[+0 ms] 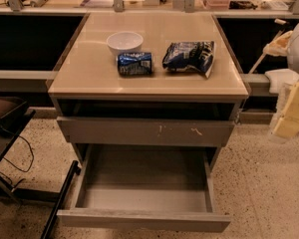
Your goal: Close middle drawer
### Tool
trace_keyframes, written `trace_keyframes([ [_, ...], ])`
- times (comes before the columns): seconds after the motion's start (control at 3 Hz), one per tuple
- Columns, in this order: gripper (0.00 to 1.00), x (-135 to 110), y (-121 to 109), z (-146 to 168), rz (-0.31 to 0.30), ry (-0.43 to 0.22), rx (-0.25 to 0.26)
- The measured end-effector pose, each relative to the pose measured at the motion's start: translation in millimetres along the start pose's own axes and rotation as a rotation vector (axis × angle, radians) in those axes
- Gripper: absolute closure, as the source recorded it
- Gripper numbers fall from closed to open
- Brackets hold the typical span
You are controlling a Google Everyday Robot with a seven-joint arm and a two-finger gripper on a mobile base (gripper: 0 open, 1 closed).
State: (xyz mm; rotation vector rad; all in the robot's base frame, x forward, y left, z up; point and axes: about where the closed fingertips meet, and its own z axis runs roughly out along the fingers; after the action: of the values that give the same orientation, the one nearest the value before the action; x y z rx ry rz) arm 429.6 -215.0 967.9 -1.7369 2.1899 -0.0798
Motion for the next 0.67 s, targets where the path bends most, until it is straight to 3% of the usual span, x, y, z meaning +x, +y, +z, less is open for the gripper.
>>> trace_keyframes([
  [0.33,0.0,-4.6,36.7,6.7,-0.058,-0.094,0.028],
  [0.67,0.0,-3.2,77.7,45.7,-0.072,-0.223,0.038],
])
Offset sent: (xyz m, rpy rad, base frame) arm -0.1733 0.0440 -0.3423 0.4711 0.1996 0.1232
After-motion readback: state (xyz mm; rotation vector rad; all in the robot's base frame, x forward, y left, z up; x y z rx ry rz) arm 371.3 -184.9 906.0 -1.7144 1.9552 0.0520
